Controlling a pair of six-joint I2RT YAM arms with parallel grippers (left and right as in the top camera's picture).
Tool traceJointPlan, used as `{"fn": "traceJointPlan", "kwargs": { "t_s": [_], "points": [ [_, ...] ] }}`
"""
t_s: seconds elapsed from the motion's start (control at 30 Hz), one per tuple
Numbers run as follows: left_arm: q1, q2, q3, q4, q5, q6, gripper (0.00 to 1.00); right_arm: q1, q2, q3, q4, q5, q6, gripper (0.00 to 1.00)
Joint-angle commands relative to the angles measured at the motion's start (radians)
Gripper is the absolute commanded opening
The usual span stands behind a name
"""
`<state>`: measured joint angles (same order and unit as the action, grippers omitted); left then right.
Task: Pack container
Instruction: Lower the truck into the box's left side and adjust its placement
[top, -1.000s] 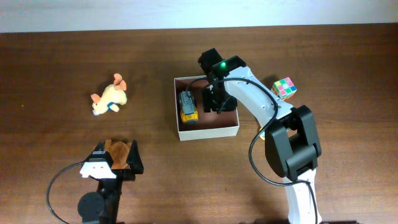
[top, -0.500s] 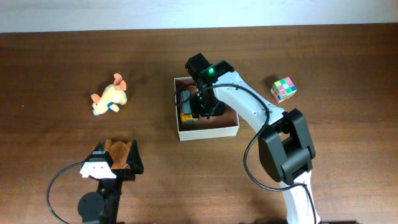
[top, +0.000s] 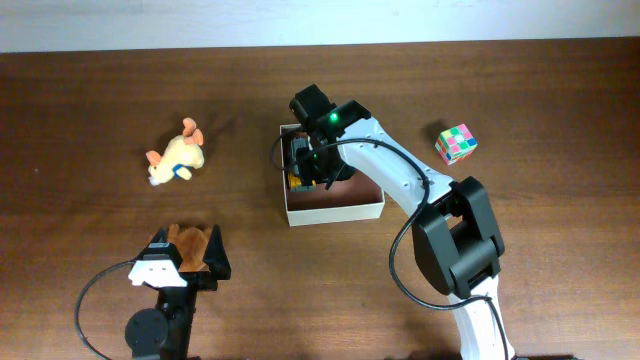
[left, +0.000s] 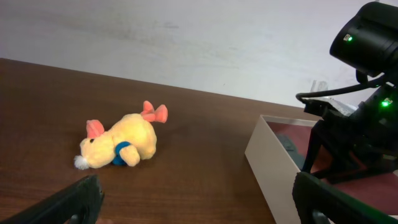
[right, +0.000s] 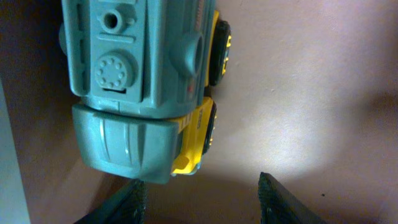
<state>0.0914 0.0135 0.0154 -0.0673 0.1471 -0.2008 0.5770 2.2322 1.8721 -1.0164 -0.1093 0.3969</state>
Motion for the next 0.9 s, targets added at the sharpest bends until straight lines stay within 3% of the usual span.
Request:
{"fn": "traceJointPlan", "kwargs": {
  "t_s": [0.0,0.87],
  "points": [
    [0.0,-0.008,-0.006,-0.001,0.014,0.016,0.99,0.006,-0.003,0.018,0.007,0.043,0.01,0.53],
    [0.0,-0.008,-0.006,-0.001,0.014,0.016,0.99,0.005,-0.003,0.018,0.084,0.047,0.027,0.53]
  ]
}}
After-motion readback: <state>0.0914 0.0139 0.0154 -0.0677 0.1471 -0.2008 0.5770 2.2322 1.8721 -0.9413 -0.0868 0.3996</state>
